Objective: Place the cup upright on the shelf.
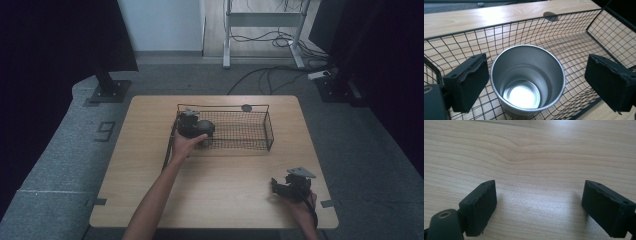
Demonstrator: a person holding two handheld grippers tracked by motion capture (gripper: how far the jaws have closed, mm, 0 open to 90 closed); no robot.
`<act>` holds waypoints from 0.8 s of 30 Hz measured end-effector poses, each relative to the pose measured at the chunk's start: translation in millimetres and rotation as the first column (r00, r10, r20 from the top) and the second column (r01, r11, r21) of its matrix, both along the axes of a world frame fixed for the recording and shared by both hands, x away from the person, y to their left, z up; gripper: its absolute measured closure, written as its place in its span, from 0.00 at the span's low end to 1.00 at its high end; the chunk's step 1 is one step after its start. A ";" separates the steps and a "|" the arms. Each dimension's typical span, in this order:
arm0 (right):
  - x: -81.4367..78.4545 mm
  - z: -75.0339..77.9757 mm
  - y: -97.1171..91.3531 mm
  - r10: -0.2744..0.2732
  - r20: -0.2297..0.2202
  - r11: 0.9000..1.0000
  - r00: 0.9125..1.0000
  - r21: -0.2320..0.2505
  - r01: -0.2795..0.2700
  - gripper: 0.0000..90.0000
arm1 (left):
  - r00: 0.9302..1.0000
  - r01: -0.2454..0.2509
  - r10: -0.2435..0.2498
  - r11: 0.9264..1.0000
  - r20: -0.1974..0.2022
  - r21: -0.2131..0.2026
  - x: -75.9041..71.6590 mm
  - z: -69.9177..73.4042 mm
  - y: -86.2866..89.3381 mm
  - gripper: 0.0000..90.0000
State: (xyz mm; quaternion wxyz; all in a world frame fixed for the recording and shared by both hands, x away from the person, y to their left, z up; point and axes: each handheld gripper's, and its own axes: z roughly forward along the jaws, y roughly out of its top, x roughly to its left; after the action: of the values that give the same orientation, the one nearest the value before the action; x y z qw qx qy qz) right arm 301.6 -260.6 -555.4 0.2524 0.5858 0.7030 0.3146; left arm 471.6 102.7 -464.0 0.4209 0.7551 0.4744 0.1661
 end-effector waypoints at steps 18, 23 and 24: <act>0.1 0.1 0.0 -0.002 0.000 1.000 1.000 0.001 0.002 0.14 | 0.995 0.083 -0.078 0.994 0.069 -0.066 -50.1 8.9 29.7 0.09; 0.1 0.0 0.1 -0.003 0.000 1.000 1.000 0.002 0.003 0.14 | 0.991 0.104 -0.097 0.992 0.090 -0.070 -71.7 8.9 37.9 0.10; 0.1 0.1 0.1 -0.002 0.000 1.000 1.000 0.001 0.002 0.14 | 0.991 0.110 -0.102 0.991 0.090 -0.080 -76.9 8.6 40.2 0.10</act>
State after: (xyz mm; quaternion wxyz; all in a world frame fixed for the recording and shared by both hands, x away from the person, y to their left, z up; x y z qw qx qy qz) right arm 301.7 -260.6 -555.4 0.2523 0.5869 0.7021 0.3147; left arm 394.7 142.9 -455.4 0.4806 0.7530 0.4218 0.1553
